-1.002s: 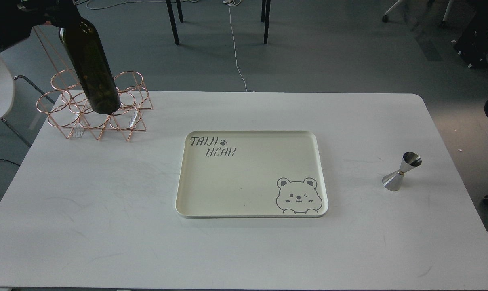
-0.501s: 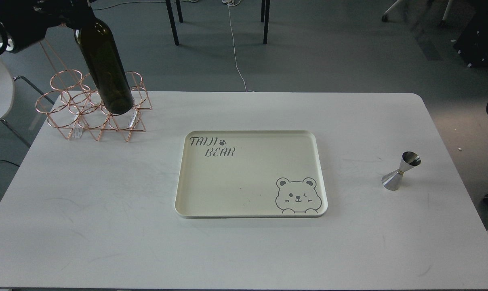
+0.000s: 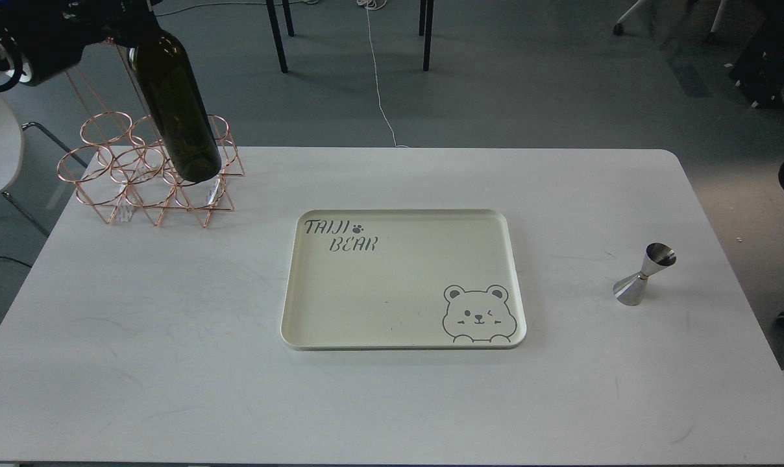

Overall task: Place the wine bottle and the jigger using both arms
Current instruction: 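Lower the bottle into a slot of the copper wire rack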

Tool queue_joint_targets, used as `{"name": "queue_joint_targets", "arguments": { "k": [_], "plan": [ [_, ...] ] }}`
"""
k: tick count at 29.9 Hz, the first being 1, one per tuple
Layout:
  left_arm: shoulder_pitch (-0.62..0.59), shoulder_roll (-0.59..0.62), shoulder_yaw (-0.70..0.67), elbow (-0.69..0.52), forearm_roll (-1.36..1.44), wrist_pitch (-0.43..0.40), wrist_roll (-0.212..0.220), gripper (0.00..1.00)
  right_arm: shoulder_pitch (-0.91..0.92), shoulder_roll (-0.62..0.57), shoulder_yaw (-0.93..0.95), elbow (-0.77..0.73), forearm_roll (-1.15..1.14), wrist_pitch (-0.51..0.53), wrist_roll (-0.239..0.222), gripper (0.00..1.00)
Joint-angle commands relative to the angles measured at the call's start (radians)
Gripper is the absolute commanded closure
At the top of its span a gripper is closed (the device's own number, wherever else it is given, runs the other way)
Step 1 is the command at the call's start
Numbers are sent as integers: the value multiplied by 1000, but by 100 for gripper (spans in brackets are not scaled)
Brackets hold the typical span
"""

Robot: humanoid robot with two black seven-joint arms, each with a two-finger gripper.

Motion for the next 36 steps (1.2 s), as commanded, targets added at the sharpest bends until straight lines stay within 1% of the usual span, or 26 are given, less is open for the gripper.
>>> {"name": "queue_joint_targets", "arguments": {
  "k": [1, 36],
  "plan": [
    [-6, 2, -1, 0, 0, 0, 0, 78, 1, -1, 0, 0, 0, 0, 0, 5],
    [-2, 6, 23, 3, 19, 2, -1, 78, -4, 2, 2, 0, 0, 0, 0, 5]
  ]
}}
